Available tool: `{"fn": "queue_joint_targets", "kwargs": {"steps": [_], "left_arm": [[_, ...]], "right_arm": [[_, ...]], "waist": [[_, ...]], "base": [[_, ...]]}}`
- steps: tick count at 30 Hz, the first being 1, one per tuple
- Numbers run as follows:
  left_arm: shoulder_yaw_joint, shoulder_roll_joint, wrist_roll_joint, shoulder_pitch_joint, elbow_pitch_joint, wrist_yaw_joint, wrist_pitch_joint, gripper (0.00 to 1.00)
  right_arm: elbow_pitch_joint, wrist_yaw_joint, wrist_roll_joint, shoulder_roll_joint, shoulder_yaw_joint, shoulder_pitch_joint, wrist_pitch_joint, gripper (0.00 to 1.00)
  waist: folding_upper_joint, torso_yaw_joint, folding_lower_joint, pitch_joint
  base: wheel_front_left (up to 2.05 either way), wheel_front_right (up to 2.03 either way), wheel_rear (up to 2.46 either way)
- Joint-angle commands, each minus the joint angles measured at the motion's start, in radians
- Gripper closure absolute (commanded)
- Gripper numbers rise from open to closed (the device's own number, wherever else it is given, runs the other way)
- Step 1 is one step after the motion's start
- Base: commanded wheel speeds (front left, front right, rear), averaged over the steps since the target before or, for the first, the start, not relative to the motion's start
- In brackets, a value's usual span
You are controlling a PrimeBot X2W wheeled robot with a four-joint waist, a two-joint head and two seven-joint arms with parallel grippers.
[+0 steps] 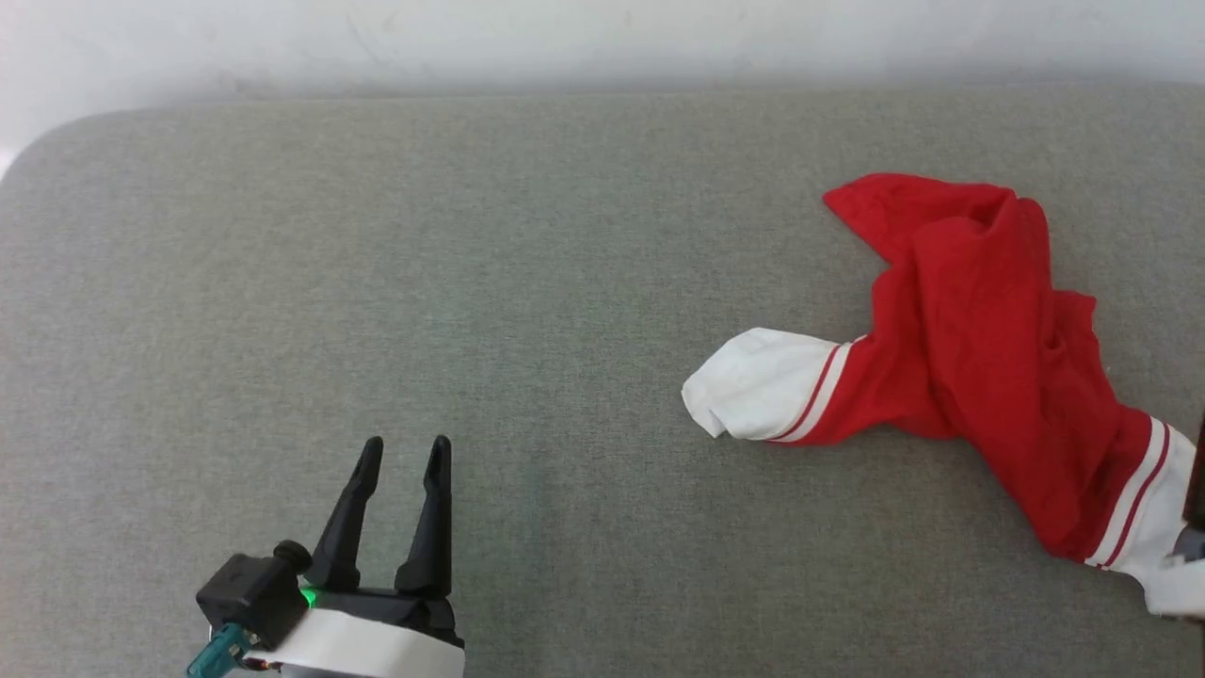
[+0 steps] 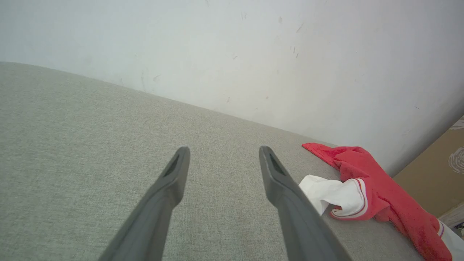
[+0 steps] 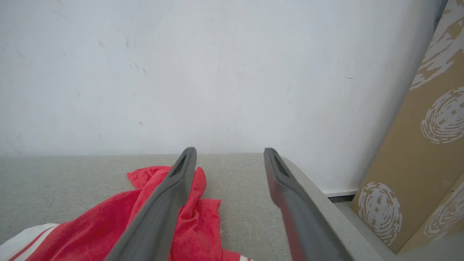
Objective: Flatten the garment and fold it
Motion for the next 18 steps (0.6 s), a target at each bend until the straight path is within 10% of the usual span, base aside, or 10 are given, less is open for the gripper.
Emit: {"fn": "queue_joint_targets", "kwargs": {"steps": [1,9,18], "left_arm": [[0.002,0.001,0.015,0.006,-0.012,-0.007,-0.005,0.00],[-0.116,0.056,0.056,-0.138,-0.022,-0.007,0.036,0.00],[-0.433,0.117,0.024,-0.496,0.071,-0.007,0.362,0.00]], "right_arm": [[0.027,-0.002,0.013,0.002,0.011,0.021,-0.027,0.00],[0.078,-0.002,0.004,0.002,0.015,-0.014,-0.072,0.00],[0.073,-0.002,0.011,0.002,0.030,-0.044,-0.076,0.00]], "waist": [[-0.0001,-0.015,0.0000,0.015],[-0.0001,-0.038,0.0000,0.055],[-0.0001,-0.057,0.0000,0.125]], "base": [[0.00,0.00,0.00],[0.00,0.00,0.00],[0.00,0.00,0.00]]}}
